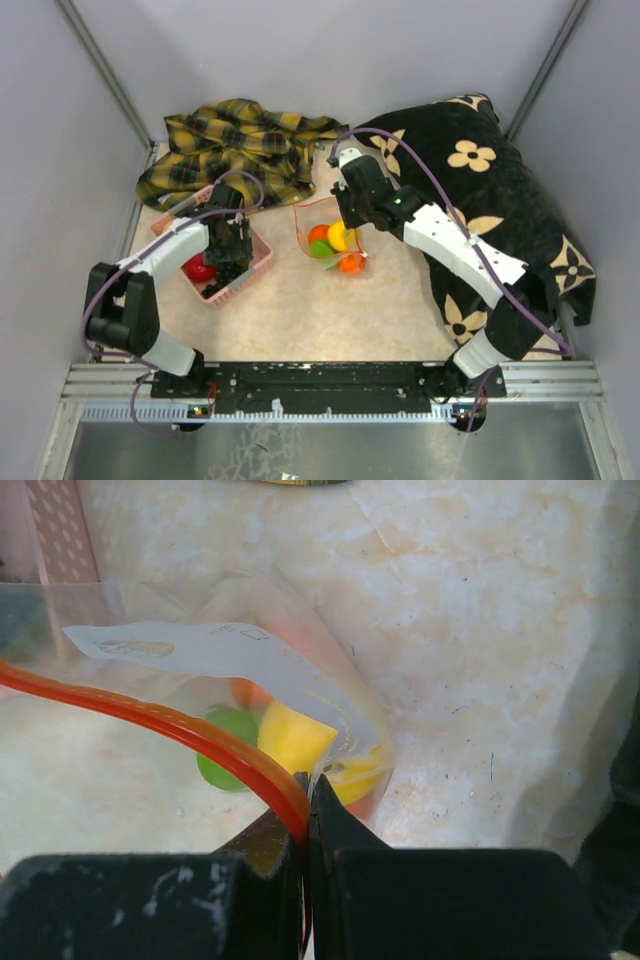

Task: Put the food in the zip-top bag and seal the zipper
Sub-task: Pick up the fake fruit from the bin.

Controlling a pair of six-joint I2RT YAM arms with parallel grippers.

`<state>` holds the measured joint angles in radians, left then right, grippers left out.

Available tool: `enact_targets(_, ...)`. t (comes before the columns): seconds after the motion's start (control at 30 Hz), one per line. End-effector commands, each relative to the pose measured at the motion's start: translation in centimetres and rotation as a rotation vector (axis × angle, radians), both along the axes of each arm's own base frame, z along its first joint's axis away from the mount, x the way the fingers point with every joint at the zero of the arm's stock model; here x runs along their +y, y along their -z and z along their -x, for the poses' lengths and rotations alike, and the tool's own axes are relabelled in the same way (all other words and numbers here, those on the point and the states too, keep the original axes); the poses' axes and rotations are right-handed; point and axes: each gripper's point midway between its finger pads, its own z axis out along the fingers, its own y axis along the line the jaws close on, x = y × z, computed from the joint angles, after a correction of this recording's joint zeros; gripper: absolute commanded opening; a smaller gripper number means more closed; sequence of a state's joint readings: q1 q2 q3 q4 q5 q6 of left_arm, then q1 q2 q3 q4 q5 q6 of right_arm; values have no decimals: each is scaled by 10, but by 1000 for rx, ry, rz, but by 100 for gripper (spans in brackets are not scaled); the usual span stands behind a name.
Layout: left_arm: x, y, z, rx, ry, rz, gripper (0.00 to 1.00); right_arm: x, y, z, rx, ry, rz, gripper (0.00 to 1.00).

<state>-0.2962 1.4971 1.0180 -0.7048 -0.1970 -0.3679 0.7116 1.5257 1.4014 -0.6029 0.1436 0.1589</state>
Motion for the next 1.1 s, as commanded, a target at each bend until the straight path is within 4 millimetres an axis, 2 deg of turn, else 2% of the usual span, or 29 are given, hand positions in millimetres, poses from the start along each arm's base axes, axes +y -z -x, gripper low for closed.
enact_targets(0.0, -2, 14, 1, 80, 45, -7, 78, 5, -30, 0, -79, -20, -61, 0)
enact_targets(0.33, 2, 56, 17, 225, 63, -29, 83, 6, -27, -1, -78, -21, -64, 0)
enact_targets(0.53, -1, 61, 15, 240, 72, 14, 78, 8, -25, -1, -75, -24, -72, 0)
enact_targets(0.63, -8, 59, 11, 230, 82, 59, 67, 8, -25, 0, -75, -26, -76, 0)
enact_targets(0.77, -9, 53, 8, 210, 80, 65, 42, 9, -25, -1, -75, -25, -81, 0)
enact_targets(1.07, -8, 8, -9, 25, 48, 82, 20, 7, -28, -1, -81, -13, -75, 0)
